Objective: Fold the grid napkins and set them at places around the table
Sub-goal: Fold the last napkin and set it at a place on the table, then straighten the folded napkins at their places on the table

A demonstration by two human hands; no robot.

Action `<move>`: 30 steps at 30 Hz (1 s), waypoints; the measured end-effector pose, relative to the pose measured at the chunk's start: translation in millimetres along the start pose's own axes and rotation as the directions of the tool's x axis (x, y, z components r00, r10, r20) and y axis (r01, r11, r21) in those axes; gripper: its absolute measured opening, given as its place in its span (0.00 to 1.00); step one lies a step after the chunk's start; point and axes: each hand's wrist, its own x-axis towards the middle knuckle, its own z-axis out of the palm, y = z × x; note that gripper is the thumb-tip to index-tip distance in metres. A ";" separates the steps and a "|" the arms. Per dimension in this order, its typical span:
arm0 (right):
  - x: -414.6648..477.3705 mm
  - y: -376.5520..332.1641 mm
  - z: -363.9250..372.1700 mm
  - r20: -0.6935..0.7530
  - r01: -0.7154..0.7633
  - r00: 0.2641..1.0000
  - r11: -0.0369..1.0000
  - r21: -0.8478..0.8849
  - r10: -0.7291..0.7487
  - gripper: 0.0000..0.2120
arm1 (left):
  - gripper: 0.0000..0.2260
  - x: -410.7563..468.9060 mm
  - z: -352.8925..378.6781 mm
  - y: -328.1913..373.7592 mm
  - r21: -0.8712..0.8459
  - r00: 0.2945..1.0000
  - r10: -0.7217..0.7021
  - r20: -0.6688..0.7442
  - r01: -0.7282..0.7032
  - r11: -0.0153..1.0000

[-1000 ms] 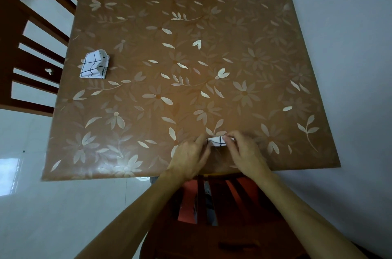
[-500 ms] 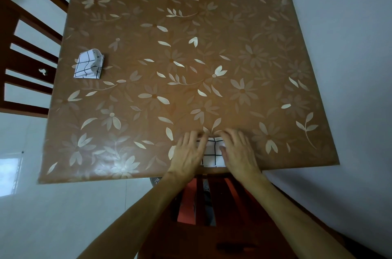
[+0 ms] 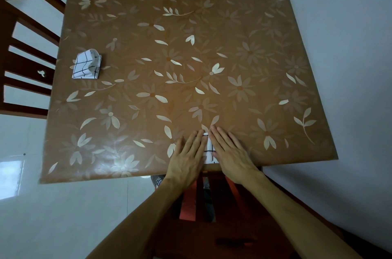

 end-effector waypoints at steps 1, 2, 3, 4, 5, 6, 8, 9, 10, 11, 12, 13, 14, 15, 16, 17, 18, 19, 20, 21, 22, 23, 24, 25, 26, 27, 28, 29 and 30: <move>-3.2 0.3 0.6 0.003 0.005 1.000 1.000 -0.004 -0.005 0.29 | 0.27 -2.4 2.2 -0.4 0.017 1.000 0.013 0.000 -0.013 1.000; -6.8 0.2 1.5 0.003 0.012 1.000 1.000 -0.006 -0.012 0.29 | 0.27 -5.5 3.0 -0.3 0.023 1.000 0.020 0.003 -0.020 1.000; -10.5 -0.3 2.3 0.002 0.017 1.000 1.000 -0.009 -0.017 0.29 | 0.27 -8.6 4.0 0.2 0.021 1.000 0.025 0.004 -0.025 0.999; -13.8 -1.4 2.9 0.005 0.017 1.000 1.000 -0.009 -0.017 0.29 | 0.27 -11.7 4.6 1.4 0.016 1.000 0.027 0.009 -0.027 0.999; -16.7 -3.0 3.2 0.008 0.011 1.000 1.000 -0.009 -0.011 0.29 | 0.27 -14.6 5.5 3.1 0.014 1.000 0.027 0.012 -0.027 1.000; -18.4 -4.4 3.3 0.010 0.003 1.000 1.000 -0.008 -0.003 0.29 | 0.27 -17.0 5.3 5.2 0.010 1.000 0.023 0.018 -0.023 1.000; -19.3 -6.6 2.3 0.018 -0.011 1.000 1.000 -0.009 0.011 0.29 | 0.26 -18.3 3.4 8.1 -0.001 0.999 0.018 0.029 -0.018 1.000; -18.9 -7.6 1.0 0.029 -0.017 0.999 1.000 -0.007 0.017 0.29 | 0.26 -17.6 0.9 8.4 -0.003 0.999 0.022 0.034 -0.021 1.000; -18.8 -8.6 -1.0 0.040 -0.022 0.999 1.000 -0.006 0.022 0.29 | 0.26 -17.2 -1.7 7.9 -0.003 0.999 0.025 0.046 -0.024 1.000; -18.5 -9.6 -3.7 0.051 -0.030 0.998 1.000 0.001 0.030 0.29 | 0.27 -17.1 -4.5 6.7 -0.003 0.998 0.025 0.054 -0.025 1.000; -18.4 -10.8 -7.3 0.055 -0.040 0.998 0.999 0.013 0.040 0.28 | 0.27 -17.8 -7.5 5.2 -0.007 0.998 0.020 0.066 -0.019 1.000; -18.2 -12.4 -12.1 0.051 -0.052 0.997 0.998 0.031 0.050 0.28 | 0.27 -19.6 -10.6 2.9 -0.020 0.997 0.009 0.078 -0.007 1.000; -17.9 -14.9 -18.0 0.034 -0.057 0.998 0.997 0.052 0.056 0.27 | 0.27 -22.3 -14.9 0.3 -0.040 0.997 -0.008 0.083 0.012 0.999; -17.1 -18.5 -24.6 0.009 -0.059 0.998 0.995 0.075 0.059 0.27 | 0.27 -25.6 -19.3 -3.4 -0.063 0.997 -0.028 0.075 0.033 0.997; -15.4 -22.5 -31.9 -0.018 -0.056 0.998 0.994 0.096 0.058 0.26 | 0.27 -29.1 -24.8 -8.3 -0.086 0.997 -0.049 0.066 0.055 0.995; -13.2 -26.8 -39.4 -0.041 -0.049 0.998 0.992 0.118 0.055 0.25 | 0.26 -32.9 -30.4 -14.2 -0.102 0.996 -0.065 0.053 0.070 0.992; -10.3 -31.6 -47.6 -0.065 -0.041 0.997 0.989 0.140 0.050 0.25 | 0.25 -36.7 -36.2 -20.9 -0.108 0.996 -0.076 0.036 0.080 0.991; -6.6 -36.5 -54.3 -0.079 -0.037 0.996 0.985 0.169 0.051 0.23 | 0.25 -40.1 -41.5 -28.7 -0.112 0.996 -0.086 0.026 0.088 0.990; -2.6 -42.1 -61.0 -0.083 -0.035 0.995 0.979 0.203 0.052 0.21 | 0.24 -43.6 -46.9 -37.0 -0.131 0.994 -0.101 0.031 0.104 0.986; 1.6 -48.6 -67.6 -0.074 -0.035 0.996 0.971 0.237 0.054 0.19 | 0.25 -47.4 -52.4 -45.8 -0.156 0.992 -0.118 0.037 0.123 0.980; 5.2 -55.8 -73.9 -0.074 -0.034 0.996 0.965 0.258 0.054 0.18 | 0.26 -51.8 -56.3 -55.2 -0.181 0.990 -0.133 0.045 0.139 0.974; 8.8 -63.2 -79.6 -0.078 -0.036 0.995 0.960 0.277 0.060 0.18 | 0.26 -56.5 -59.6 -65.3 -0.194 0.989 -0.143 0.039 0.148 0.970; 12.6 -71.4 -85.3 -0.081 -0.039 0.995 0.954 0.298 0.066 0.17 | 0.27 -61.2 -63.0 -75.7 -0.196 0.988 -0.149 0.030 0.152 0.969; 17.0 -80.2 -90.2 -0.084 -0.038 0.994 0.947 0.318 0.068 0.17 | 0.27 -66.4 -65.5 -86.8 -0.189 0.988 -0.153 0.028 0.155 0.970; 22.1 -89.7 -94.4 -0.084 -0.035 0.994 0.945 0.326 0.066 0.17 | 0.28 -72.1 -68.4 -98.6 -0.183 0.987 -0.158 0.034 0.161 0.970; 27.9 -99.4 -96.8 -0.078 -0.036 0.995 0.945 0.325 0.065 0.17 | 0.29 -78.1 -71.2 -111.2 -0.179 0.985 -0.165 0.039 0.170 0.969; 33.6 -110.1 -99.3 -0.072 -0.044 0.995 0.945 0.323 0.071 0.16 | 0.29 -83.5 -72.7 -125.0 -0.177 0.984 -0.173 0.039 0.177 0.968; 39.4 -121.3 -99.6 -0.067 -0.054 0.995 0.943 0.329 0.080 0.16 | 0.28 -88.9 -74.4 -140.1 -0.176 0.983 -0.181 0.040 0.185 0.967; 44.6 -133.8 -100.2 -0.060 -0.064 0.994 0.940 0.335 0.089 0.16 | 0.27 -94.2 -77.0 -155.2 -0.173 0.981 -0.187 0.042 0.191 0.966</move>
